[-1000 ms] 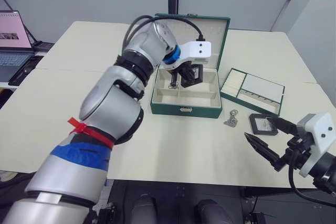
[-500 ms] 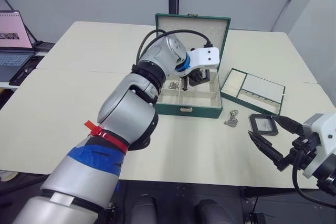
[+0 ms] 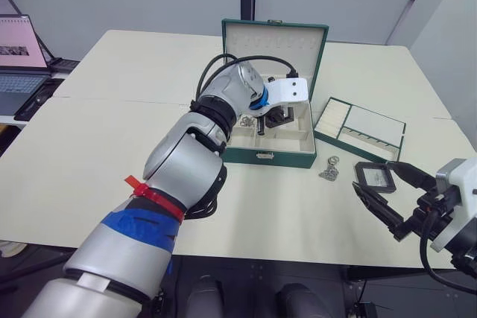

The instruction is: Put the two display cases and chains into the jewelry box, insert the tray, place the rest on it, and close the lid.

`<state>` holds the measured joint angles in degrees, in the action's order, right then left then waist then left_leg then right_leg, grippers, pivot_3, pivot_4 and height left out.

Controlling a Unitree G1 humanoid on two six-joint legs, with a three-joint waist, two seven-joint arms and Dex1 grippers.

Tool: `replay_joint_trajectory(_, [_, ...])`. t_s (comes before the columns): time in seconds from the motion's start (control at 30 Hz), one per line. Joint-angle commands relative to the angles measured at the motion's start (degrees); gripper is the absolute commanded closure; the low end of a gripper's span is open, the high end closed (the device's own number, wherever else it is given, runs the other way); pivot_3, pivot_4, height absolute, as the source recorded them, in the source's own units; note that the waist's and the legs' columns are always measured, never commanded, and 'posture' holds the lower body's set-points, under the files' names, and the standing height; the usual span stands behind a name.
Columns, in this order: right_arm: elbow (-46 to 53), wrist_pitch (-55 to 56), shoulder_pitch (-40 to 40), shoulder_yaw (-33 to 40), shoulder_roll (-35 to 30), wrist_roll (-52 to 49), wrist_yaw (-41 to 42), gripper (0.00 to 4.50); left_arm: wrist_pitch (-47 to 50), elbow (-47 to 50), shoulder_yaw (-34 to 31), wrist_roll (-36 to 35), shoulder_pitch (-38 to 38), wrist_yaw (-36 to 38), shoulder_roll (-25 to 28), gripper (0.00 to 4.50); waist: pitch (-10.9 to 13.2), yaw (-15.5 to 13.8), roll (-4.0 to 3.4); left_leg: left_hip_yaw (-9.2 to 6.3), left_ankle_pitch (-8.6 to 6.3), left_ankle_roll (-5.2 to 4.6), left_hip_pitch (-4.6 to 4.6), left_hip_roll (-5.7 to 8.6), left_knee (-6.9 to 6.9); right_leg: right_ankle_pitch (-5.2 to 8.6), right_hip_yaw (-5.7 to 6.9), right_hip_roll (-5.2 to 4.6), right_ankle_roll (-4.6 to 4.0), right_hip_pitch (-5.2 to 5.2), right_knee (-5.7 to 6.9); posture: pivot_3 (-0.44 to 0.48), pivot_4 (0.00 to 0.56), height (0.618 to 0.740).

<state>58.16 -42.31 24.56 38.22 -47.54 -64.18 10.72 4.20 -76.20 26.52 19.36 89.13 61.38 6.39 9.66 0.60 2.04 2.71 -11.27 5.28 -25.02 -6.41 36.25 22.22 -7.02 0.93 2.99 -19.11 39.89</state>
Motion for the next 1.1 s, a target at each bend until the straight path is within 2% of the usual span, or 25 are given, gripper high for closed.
replay_joint_trajectory(0.03, [1.83, 1.47, 0.27, 1.57, -0.64, -0.61, -0.49, 0.00, -0.50, 0.33, -1.13, 0.81, 0.37, -0.19, -0.04, 4.46, 0.00, -0.01, 0.00, 0.00, 0.00, 0.00, 0.00, 0.00, 0.00, 0.00, 0.00, 0.00, 0.00, 0.00, 0.00, 0.000, 0.150, 0.740])
replay_joint_trajectory(0.73, [1.84, 2.91, 3.28, 4.00, -2.65, -1.87, -0.34, 0.00, -0.76, -0.16, -3.15, 1.50, -1.18, -1.98, -0.89, 4.46, 0.00, -0.09, 0.00, 0.00, 0.00, 0.00, 0.00, 0.00, 0.00, 0.00, 0.00, 0.00, 0.00, 0.01, 0.00, 0.000, 0.150, 0.740])
replay_joint_trajectory(1.0, [1.79, 3.08, 2.92, 3.38, -3.05, -1.68, -0.58, 0.00, -1.00, -0.05, -4.81, 0.99, -0.91, -0.78, -0.47, 2.17, 0.00, -0.18, 0.00, 0.00, 0.00, 0.00, 0.00, 0.00, 0.00, 0.00, 0.00, 0.00, 0.00, 0.01, 0.00, 0.000, 0.150, 0.740])
replay_joint_trajectory(1.1, [1.42, 3.01, 1.54, 2.19, -3.58, -1.53, -0.61, 0.00, -0.46, 0.49, -7.30, -0.73, -0.24, -1.38, 0.05, 1.33, 0.00, -0.16, -0.01, 0.00, 0.00, 0.00, 0.00, 0.00, 0.00, 0.00, 0.00, 0.00, 0.00, 0.01, 0.00, 0.000, 0.150, 0.740])
